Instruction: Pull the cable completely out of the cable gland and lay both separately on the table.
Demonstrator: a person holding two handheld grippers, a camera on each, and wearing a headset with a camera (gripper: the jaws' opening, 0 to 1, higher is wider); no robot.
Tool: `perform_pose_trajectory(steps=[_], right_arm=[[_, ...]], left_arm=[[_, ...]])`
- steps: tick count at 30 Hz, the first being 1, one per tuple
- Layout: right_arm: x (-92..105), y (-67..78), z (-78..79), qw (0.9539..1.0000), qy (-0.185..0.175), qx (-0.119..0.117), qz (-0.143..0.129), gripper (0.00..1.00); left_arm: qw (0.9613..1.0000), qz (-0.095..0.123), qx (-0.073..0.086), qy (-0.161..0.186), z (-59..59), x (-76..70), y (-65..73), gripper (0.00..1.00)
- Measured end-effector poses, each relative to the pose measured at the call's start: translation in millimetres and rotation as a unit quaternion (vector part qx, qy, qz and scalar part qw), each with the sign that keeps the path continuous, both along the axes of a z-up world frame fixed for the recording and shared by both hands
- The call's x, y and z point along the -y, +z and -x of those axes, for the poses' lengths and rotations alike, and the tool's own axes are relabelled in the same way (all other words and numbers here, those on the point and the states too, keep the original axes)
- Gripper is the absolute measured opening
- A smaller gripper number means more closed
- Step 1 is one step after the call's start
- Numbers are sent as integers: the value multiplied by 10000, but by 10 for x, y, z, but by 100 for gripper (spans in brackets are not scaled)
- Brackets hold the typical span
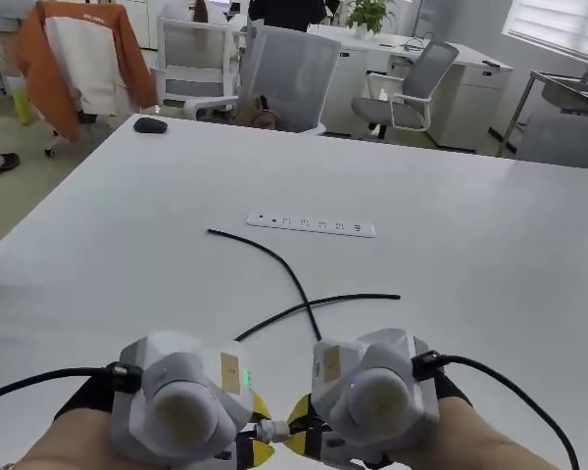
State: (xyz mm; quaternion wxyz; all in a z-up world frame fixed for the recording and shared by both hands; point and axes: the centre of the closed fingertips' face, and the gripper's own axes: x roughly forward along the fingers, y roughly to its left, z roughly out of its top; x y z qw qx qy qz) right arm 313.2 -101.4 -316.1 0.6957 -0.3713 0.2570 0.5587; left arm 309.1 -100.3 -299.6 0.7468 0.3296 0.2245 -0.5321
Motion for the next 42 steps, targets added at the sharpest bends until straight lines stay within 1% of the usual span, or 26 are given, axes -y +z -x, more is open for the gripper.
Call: perform_pose_trajectory(steps=[2,3,4,7,10,12,14,15,18,21,24,26,29,30,31,34,35,36,37,38,39,40,42], right_arm=[[17,-21,-11,10000,-4,68,45,4],[50,-31,-36,9998,-19,153,136,4],[70,-31,-55,9997,-52,189,156,4],[122,-16,-96,9995,-194,225,77,4],[168,-29,-134,9991,-358,208,77,4],[206,-66,-150,9988,-424,196,166,4],[252,-109,-164,9981,-449,238,335,4],[268,-124,-163,9979,-465,227,388,3],[342,-197,-170,9963,-671,66,534,4],[404,-234,-195,9949,-745,86,668,4],[508,-278,-242,9920,-916,80,860,4],[590,-297,-274,9889,-1155,6,934,4],[636,-299,-300,9877,-1252,-11,941,4],[665,-307,-305,9861,-1358,-59,957,4],[686,-315,-311,9852,-1396,-59,992,4],[763,-345,-328,9820,-1439,2,1222,5],[820,-328,-372,9787,-1524,142,1370,8],[804,-319,-388,9795,-1495,196,1333,17],[730,-304,-377,9835,-1371,185,1169,22],[638,-294,-333,9872,-1295,47,932,23],[579,-279,-296,9887,-1280,-77,774,20],[505,-252,-272,9909,-1186,-125,626,19],[407,-201,-242,9938,-1003,-47,487,20]], left_arm=[[10000,3,-2,66,-21,-24,-1,17],[9999,-8,2,101,-39,-39,-9,17],[9999,-18,9,116,-48,-46,-11,17],[9998,-21,21,220,-85,-71,-2,17],[9995,-57,35,295,-97,-93,-2,17],[9994,-114,9,329,-103,-112,-26,17],[9993,-127,-7,352,-104,-118,-34,17],[9993,-137,-7,349,-100,-118,-36,17],[9992,-154,-35,362,-90,-124,-49,17],[9991,-166,-46,385,-88,-130,-52,17],[9989,-124,-68,436,-97,-130,-41,17],[9988,-141,-61,465,-103,-143,-41,17],[9987,-134,-73,488,-105,-149,-40,17],[9986,-155,-58,500,-113,-157,-43,17],[9986,-156,-56,511,-117,-161,-42,17],[9984,-127,-78,537,-117,-156,-35,17],[9985,-173,-14,520,-119,-157,-30,17],[9987,-175,39,476,-113,-147,-20,17],[9988,-145,17,458,-100,-133,-15,17],[9990,-113,-1,428,-93,-112,-13,17],[9991,-128,20,405,-93,-103,-17,17],[9991,-188,41,379,-95,-102,-33,17],[9991,-232,36,357,-88,-103,-49,17]])
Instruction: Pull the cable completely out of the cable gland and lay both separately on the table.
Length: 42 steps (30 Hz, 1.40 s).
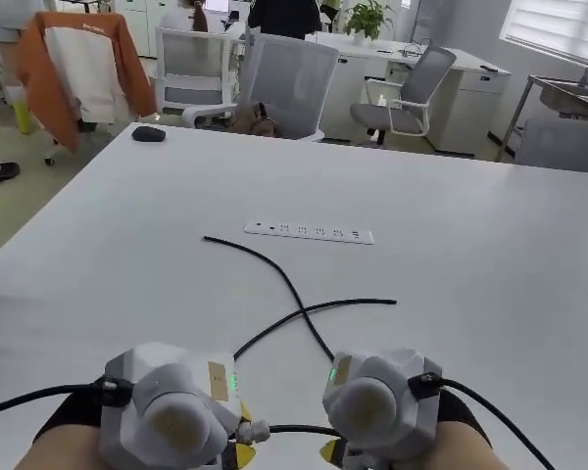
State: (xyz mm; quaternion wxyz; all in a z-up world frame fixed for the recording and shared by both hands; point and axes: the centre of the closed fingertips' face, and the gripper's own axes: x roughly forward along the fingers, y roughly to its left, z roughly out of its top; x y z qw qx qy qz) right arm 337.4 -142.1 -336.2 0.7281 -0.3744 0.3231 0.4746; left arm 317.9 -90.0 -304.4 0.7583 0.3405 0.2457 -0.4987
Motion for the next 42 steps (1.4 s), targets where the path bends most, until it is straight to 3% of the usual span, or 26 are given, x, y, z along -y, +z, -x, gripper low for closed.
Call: perform_pose_trajectory(steps=[4,8,13,17,24,26,28,33,42], right_arm=[[-206,83,98,9984,460,80,-312,20],[-398,200,187,9940,846,214,-658,19],[-432,219,223,9921,1043,314,-615,4],[-411,196,219,9923,1064,308,-550,4],[-345,178,153,9942,906,366,-452,3],[-265,123,120,9957,813,364,-242,2],[-214,81,107,9967,739,311,-130,2],[-183,85,71,9978,576,260,-177,2],[85,-31,-46,9993,69,200,292,3]], left_arm=[[10000,-7,8,-31,13,-3,1,17],[9999,-44,29,-113,27,8,-7,17],[9998,-26,39,-201,51,30,1,17],[9998,4,58,-207,42,42,11,17],[9999,98,56,-38,-8,3,36,17],[9999,-42,106,-15,-29,-40,10,17],[10000,-7,41,38,-34,-53,-2,17],[10000,38,48,73,-52,-47,8,17],[9998,45,65,176,-77,-75,19,17]])
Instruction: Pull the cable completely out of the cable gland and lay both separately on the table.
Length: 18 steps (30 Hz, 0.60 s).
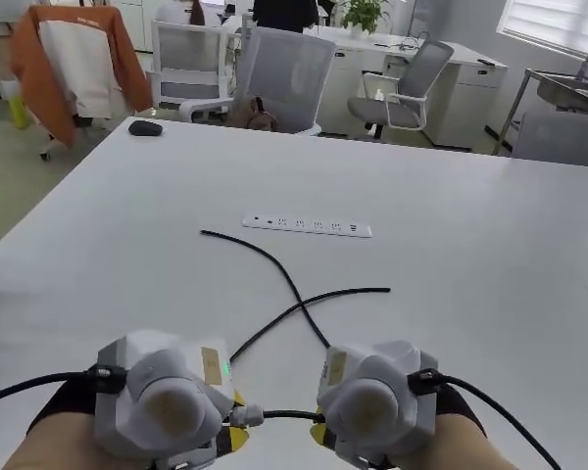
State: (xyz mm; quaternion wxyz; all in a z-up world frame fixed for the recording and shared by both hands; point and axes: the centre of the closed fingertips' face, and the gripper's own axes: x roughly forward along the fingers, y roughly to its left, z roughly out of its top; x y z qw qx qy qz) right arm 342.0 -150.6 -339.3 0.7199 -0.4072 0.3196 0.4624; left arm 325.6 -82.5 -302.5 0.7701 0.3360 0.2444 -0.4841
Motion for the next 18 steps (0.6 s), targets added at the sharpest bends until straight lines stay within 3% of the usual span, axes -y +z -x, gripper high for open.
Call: perform_pose_trajectory(steps=[7,10,15,18], right_arm=[[254,-82,-60,9976,-598,-157,316,4],[313,-87,-74,9964,-751,-195,334,4],[292,-105,-27,9969,-631,-261,398,5],[158,-67,17,9985,-447,-273,134,19]], left_arm=[[10000,-16,4,29,-2,-15,-2,17],[10000,30,5,54,-6,-14,9,17],[10000,-10,29,58,-11,-15,7,17],[9999,48,51,100,-31,-28,33,17]])
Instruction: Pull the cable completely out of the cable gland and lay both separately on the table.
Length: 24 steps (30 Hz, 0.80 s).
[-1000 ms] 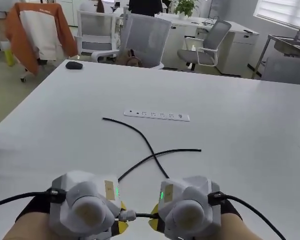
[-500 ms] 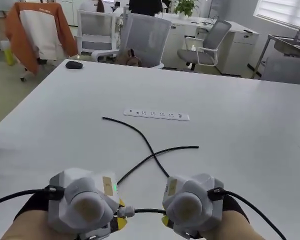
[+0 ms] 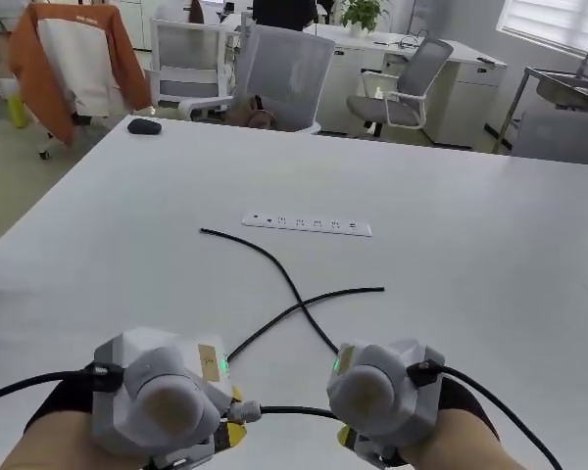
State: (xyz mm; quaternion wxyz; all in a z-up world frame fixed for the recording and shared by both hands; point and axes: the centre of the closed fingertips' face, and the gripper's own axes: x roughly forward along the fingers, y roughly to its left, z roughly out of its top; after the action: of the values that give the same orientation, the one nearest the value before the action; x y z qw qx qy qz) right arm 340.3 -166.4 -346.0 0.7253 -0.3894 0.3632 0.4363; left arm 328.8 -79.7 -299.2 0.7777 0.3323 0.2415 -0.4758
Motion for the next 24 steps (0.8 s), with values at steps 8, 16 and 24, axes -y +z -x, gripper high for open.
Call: perform_pose_trajectory(steps=[8,16,24], right_arm=[[-578,344,174,9878,879,147,-1281,15],[-730,504,233,9787,1170,297,-1661,8],[-731,451,259,9794,1271,327,-1533,2]], left_arm=[[9999,-54,17,-88,21,23,-12,17],[9990,-239,214,-323,48,74,-10,17],[9980,-377,289,-425,42,76,-44,17]])
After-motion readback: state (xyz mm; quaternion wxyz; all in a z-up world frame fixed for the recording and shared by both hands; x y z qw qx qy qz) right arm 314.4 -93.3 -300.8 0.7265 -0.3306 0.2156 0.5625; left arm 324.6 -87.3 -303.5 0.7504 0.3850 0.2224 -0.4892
